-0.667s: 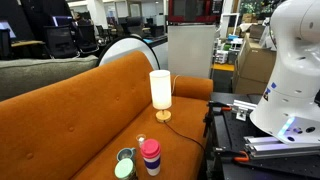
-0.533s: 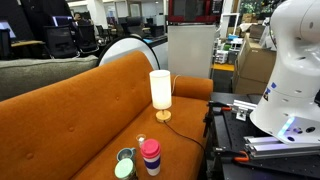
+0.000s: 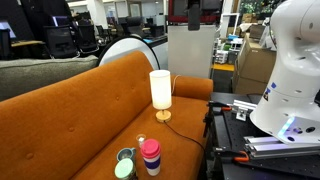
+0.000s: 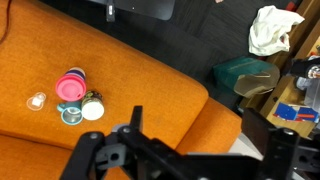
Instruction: Pick up the pink lid off the cup and put it on the couch.
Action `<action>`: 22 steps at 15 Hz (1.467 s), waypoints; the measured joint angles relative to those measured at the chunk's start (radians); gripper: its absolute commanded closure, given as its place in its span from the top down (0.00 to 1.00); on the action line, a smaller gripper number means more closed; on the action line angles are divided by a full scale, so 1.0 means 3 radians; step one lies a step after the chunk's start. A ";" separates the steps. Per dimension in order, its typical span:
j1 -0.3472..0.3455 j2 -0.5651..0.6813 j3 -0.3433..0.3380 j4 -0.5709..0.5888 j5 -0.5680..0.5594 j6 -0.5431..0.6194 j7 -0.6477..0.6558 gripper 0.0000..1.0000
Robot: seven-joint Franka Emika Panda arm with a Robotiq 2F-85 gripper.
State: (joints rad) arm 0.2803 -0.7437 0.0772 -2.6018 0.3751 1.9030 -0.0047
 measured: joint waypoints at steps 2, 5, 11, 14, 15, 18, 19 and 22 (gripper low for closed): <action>-0.0052 0.0148 0.0000 -0.0027 0.0053 0.0041 0.0122 1.00; -0.0204 0.0478 0.0029 -0.0056 0.0060 0.0356 0.0393 1.00; -0.0462 0.1247 0.0280 -0.0055 -0.0077 0.1194 0.1258 1.00; -0.0480 0.1312 0.0303 -0.0018 -0.0098 0.1240 0.1358 1.00; -0.0480 0.1303 0.0303 -0.0015 -0.0098 0.1240 0.1365 1.00; -0.0481 0.1299 0.0303 -0.0015 -0.0098 0.1239 0.1370 1.00; -0.0481 0.1299 0.0303 -0.0015 -0.0098 0.1239 0.1370 1.00; -0.0479 0.1299 0.0303 -0.0016 -0.0098 0.1239 0.1370 1.00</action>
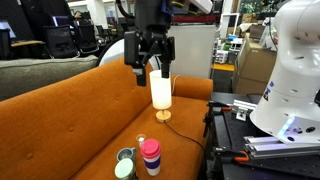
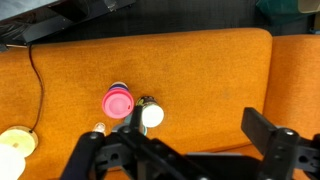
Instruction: Pick up the pink lid off the cup and put it on the couch.
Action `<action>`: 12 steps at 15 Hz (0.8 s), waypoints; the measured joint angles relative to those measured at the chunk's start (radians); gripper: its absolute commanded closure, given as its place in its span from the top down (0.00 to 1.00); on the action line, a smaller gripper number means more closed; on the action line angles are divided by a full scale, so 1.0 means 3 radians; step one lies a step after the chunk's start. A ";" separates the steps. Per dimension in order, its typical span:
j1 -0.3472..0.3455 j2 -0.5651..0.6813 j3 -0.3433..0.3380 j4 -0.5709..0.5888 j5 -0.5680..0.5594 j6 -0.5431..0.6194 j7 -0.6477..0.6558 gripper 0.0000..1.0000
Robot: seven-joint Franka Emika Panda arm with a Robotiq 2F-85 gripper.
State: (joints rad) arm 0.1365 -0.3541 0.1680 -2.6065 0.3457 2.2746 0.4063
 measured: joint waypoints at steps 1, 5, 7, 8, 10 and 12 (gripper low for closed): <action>-0.0001 0.0006 -0.0004 -0.0001 0.0004 0.0006 0.0018 1.00; -0.0168 0.0368 -0.0019 -0.0014 -0.0006 0.0447 0.0476 1.00; -0.0267 0.0822 -0.0031 0.0005 -0.0048 0.0841 0.0729 1.00; -0.0290 0.1067 -0.0054 0.0039 -0.0083 0.0996 0.0882 1.00; -0.0295 0.1505 -0.0136 0.0151 -0.0186 0.1212 0.1233 1.00; -0.0281 0.1810 -0.0216 0.0268 -0.0252 0.1300 0.1445 1.00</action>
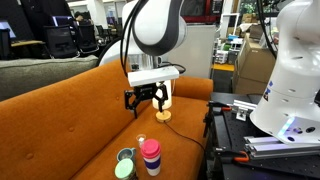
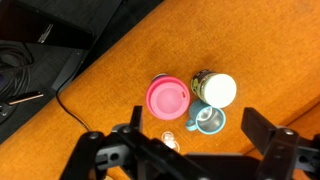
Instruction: Pick up the pink lid off the cup and put it on the couch.
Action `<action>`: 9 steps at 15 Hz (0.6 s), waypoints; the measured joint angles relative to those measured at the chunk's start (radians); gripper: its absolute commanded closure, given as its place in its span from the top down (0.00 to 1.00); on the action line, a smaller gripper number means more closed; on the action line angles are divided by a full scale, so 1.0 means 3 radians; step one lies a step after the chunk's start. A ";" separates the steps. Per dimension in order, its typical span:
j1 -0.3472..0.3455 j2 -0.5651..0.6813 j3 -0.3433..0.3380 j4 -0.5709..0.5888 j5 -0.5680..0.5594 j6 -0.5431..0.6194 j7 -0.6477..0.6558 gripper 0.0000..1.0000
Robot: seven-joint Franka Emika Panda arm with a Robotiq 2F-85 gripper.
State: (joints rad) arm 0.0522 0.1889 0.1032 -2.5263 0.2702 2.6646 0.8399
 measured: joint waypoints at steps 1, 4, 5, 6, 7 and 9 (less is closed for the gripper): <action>0.0007 0.0022 -0.0006 0.0009 0.0000 0.0001 -0.0008 1.00; 0.0039 -0.0070 -0.0006 -0.0003 0.0001 -0.0008 -0.0007 1.00; 0.0039 -0.0085 -0.0006 -0.0013 0.0001 -0.0008 -0.0007 1.00; 0.0039 -0.0086 -0.0006 -0.0019 0.0001 -0.0008 -0.0007 1.00; 0.0039 -0.0086 -0.0007 -0.0021 0.0001 -0.0008 -0.0007 1.00; 0.0039 -0.0086 -0.0007 -0.0022 0.0001 -0.0008 -0.0007 1.00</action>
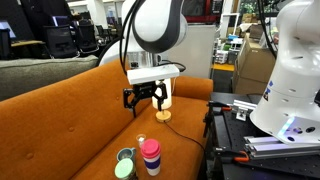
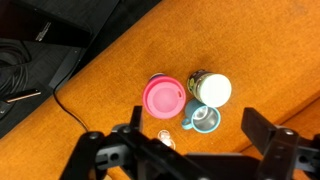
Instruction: Pick up the pink lid off the cup and put it on the couch.
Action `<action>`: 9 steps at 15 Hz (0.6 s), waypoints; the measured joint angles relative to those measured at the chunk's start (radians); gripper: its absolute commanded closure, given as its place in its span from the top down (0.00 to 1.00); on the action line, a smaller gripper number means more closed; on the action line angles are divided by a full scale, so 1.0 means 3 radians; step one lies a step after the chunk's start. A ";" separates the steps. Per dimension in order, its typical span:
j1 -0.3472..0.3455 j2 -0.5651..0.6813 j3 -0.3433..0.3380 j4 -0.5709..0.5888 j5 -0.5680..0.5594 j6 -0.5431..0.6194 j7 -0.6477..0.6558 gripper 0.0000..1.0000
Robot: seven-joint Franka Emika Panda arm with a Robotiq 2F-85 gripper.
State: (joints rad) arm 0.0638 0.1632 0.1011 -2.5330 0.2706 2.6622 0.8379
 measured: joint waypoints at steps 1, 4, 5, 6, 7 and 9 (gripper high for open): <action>0.0002 0.0002 -0.0002 0.0000 0.0000 0.0001 0.0001 1.00; 0.0004 0.0133 -0.0057 0.0055 0.0082 -0.0001 0.0062 1.00; -0.0009 0.0240 -0.0060 0.0108 0.0216 -0.0004 0.0022 1.00; -0.0018 0.0390 -0.0071 0.0182 0.0324 -0.0006 0.0003 1.00; -0.0020 0.0578 -0.0090 0.0272 0.0395 -0.0004 0.0009 1.00; -0.0031 0.0983 -0.0100 0.0486 0.0526 -0.0011 0.0007 1.00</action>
State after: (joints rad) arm 0.0546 0.4582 0.0709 -2.3872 0.4286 2.6590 0.8399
